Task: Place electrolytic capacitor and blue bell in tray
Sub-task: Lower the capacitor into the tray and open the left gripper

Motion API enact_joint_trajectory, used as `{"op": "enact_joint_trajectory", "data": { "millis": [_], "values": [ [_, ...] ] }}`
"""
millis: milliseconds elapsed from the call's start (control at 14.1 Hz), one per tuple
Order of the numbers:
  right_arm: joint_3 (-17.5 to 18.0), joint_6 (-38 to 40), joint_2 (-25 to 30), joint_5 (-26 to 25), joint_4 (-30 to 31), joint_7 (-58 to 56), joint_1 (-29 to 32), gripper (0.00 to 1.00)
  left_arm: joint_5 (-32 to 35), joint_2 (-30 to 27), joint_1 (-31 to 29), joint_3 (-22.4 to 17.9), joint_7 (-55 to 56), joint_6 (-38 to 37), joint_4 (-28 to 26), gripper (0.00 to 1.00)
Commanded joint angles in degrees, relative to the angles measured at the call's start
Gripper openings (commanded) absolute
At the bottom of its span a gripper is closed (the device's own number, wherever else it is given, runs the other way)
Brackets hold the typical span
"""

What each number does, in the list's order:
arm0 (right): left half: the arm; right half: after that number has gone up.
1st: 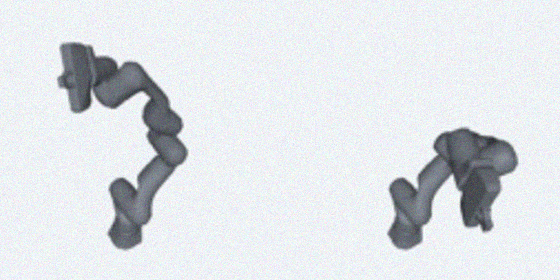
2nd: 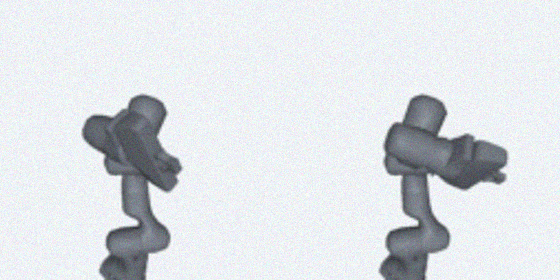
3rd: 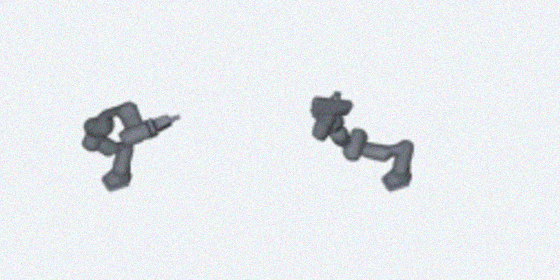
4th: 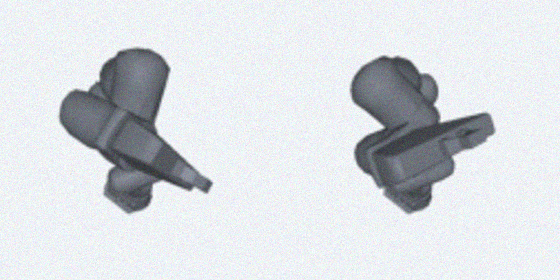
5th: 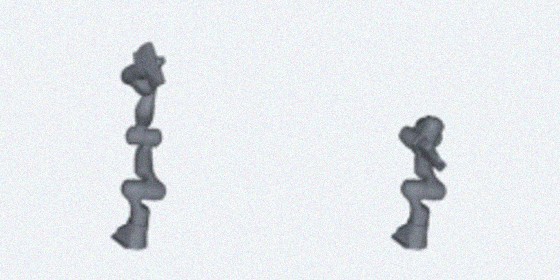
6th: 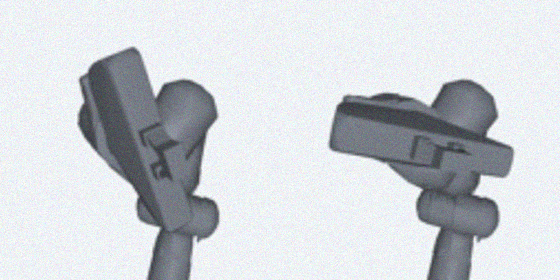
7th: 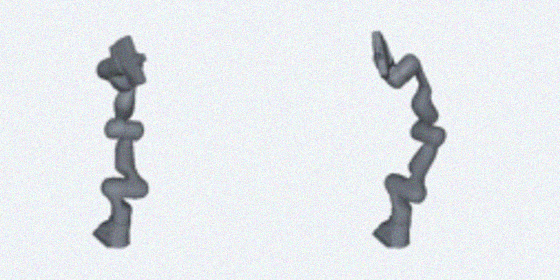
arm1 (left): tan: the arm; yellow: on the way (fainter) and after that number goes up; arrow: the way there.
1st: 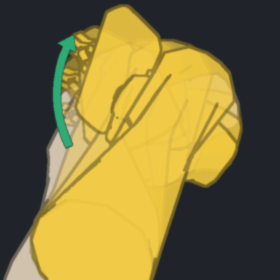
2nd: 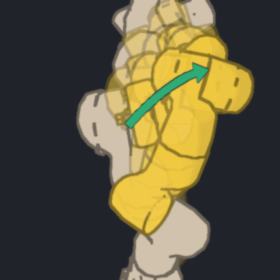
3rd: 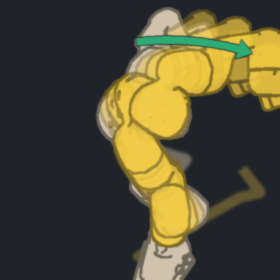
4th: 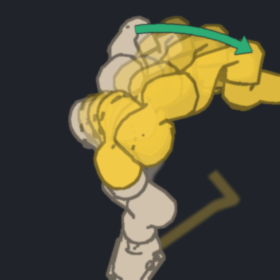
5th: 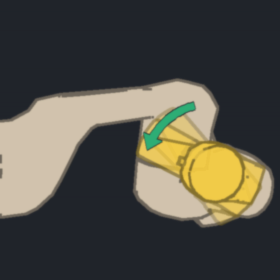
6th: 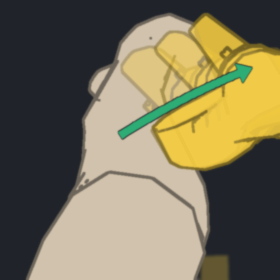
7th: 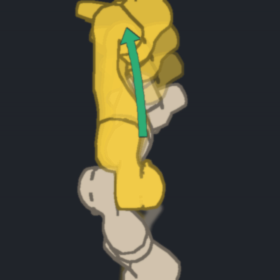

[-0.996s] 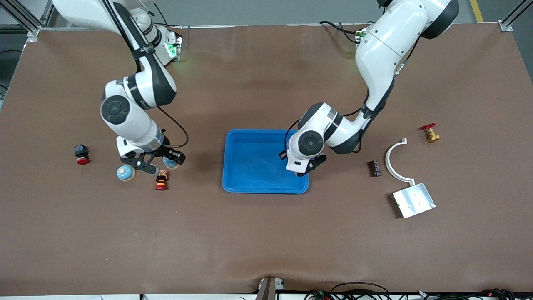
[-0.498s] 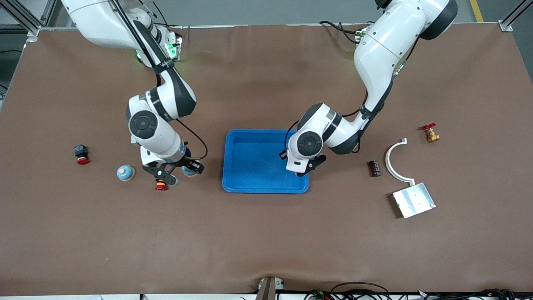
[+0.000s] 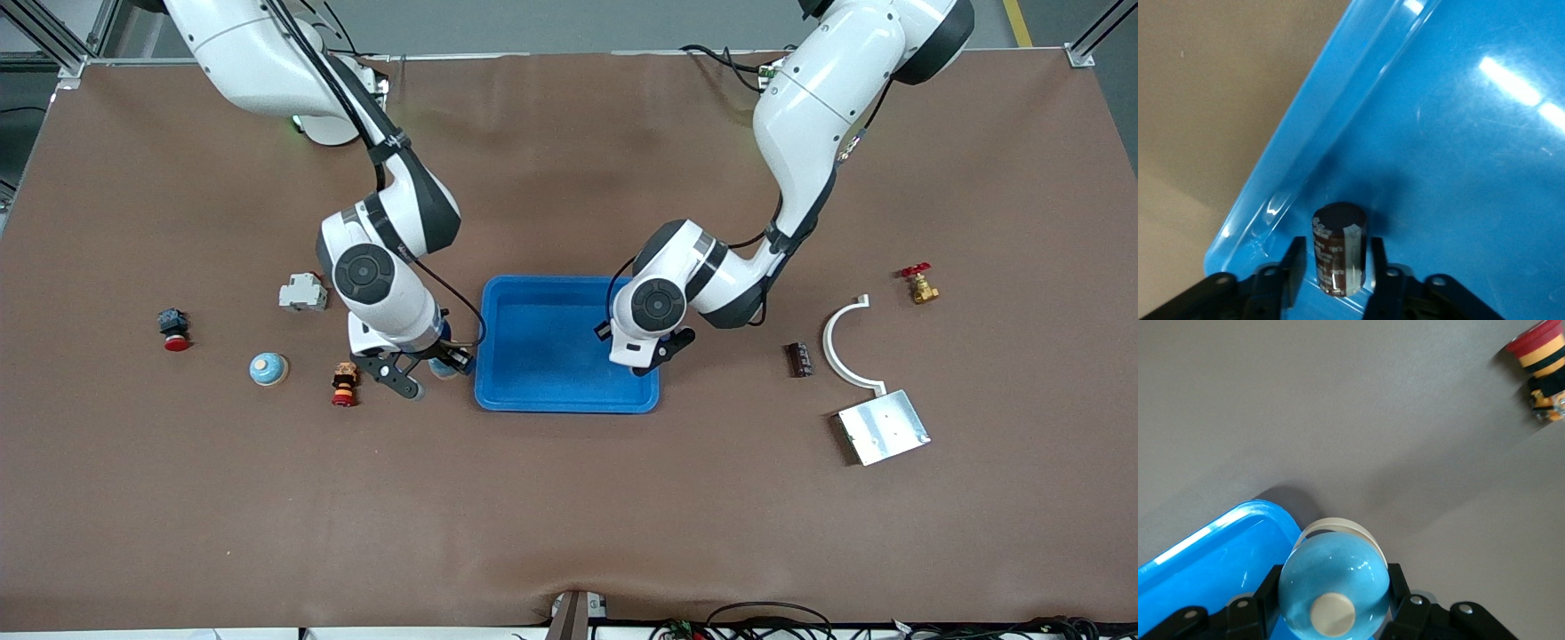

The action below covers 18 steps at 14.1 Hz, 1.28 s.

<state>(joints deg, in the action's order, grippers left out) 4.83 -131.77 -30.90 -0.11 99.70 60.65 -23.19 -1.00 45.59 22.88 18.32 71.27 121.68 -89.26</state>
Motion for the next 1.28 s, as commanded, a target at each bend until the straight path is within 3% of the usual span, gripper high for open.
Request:
{"op": "enact_joint_trajectory", "data": {
  "millis": [0,427,782,1209],
  "values": [
    [-0.8,0.8,-2.9,-1.0,-3.5,3.4,-1.4,0.00,1.4,-1.3,0.8,-0.6,1.8,-0.7,0.9,1.00],
    [-0.9,0.6,-6.5,-2.2,-6.3,7.7,-3.4,0.00,1.5,-10.8,-1.0,-0.5,-0.8,-13.5,0.8,1.00],
    [-0.9,0.5,-9.6,-3.5,-9.8,11.1,-4.5,0.00,1.5,-18.2,-7.4,-0.5,-15.4,-21.7,0.2,1.00],
    [-1.0,2.2,-13.4,-6.8,-15.4,16.5,-6.0,0.00,1.5,-26.9,-16.4,-0.4,-31.9,-24.1,-5.1,1.00]
  ]
}}
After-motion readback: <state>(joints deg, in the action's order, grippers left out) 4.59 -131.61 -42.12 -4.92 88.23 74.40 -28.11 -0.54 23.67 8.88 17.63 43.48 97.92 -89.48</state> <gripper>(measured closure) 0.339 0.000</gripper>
